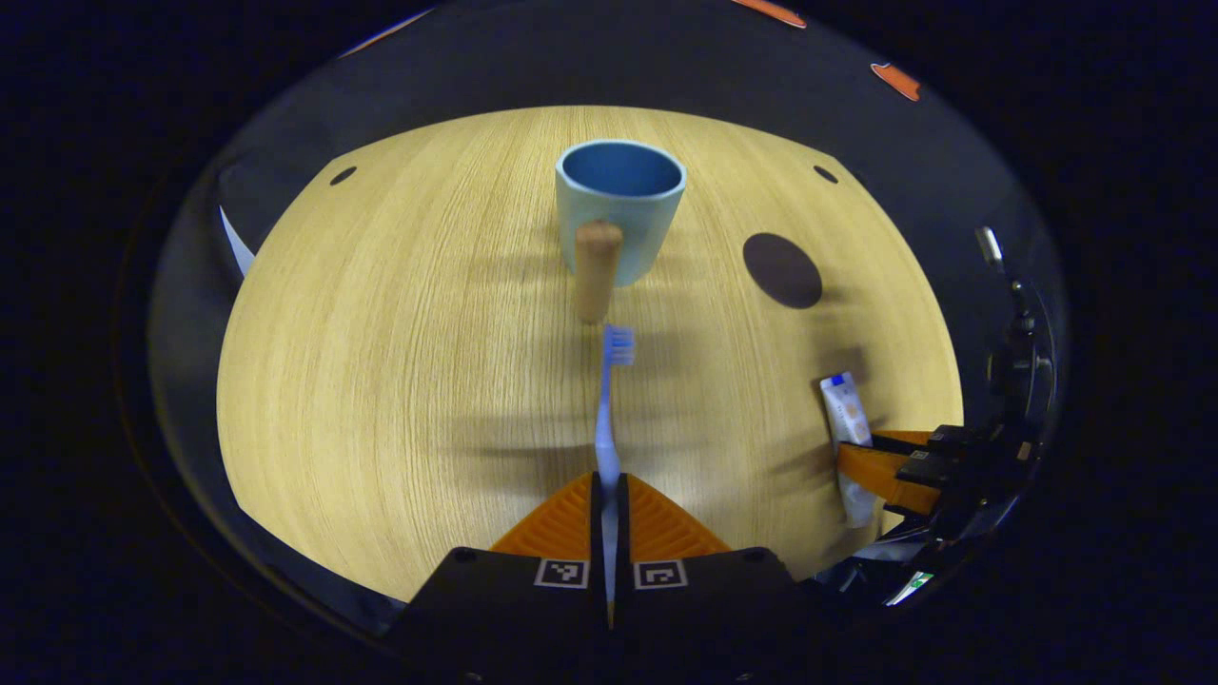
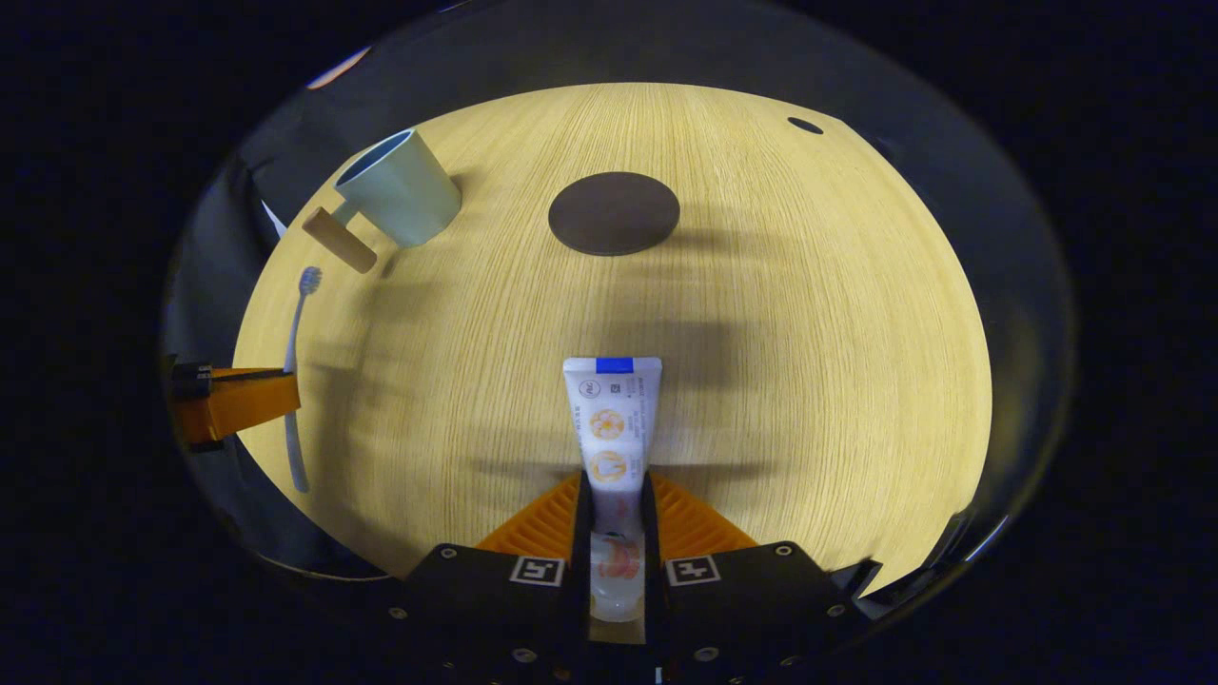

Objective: Put the toothbrush and toothpaste on the desktop into the cup, then pick up the cup and place it on the coaster on the desktop.

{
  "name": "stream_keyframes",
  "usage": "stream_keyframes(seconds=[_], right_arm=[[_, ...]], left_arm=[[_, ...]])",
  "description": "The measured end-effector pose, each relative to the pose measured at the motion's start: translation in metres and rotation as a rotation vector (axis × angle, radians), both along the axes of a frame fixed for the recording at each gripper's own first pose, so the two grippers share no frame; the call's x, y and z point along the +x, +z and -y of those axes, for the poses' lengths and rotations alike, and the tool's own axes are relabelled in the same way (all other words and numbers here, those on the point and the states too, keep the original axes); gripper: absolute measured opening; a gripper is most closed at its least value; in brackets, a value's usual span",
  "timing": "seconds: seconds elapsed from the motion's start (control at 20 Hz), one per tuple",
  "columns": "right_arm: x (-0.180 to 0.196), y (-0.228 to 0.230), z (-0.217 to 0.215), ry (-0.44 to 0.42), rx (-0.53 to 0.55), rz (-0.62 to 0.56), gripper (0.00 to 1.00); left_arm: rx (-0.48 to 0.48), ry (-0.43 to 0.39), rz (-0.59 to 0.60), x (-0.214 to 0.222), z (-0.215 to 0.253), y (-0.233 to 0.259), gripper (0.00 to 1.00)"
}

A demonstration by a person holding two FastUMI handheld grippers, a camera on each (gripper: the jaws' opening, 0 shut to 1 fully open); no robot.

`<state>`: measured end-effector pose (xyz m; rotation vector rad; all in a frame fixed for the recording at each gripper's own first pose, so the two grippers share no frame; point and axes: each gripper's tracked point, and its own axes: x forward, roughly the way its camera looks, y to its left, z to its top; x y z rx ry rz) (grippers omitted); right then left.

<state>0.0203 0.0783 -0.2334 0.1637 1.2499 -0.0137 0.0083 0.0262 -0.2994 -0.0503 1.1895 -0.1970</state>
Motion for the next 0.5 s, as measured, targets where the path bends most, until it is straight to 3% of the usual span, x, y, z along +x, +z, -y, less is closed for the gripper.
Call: stream_keyframes(seconds=[0.15,0.2,0.5], right_arm=[[0.002,0.002,-0.001,0.008,0.025,0.02,0.17],[0.002,0.004,-0.001,0.004,0.036,0.024,0.13],[0.0,0.014,-0.003,0.008,0.06,0.059,0.12]], left_arm=[[-0.036,0.002,0.07,0.028,0.002,0.034,0.02],[-0.044,0.001,0.099,0.016,0.008,0.03,0.02],[-0.083,0.018,0.285,0.087,-0.005,0.087,0.03]])
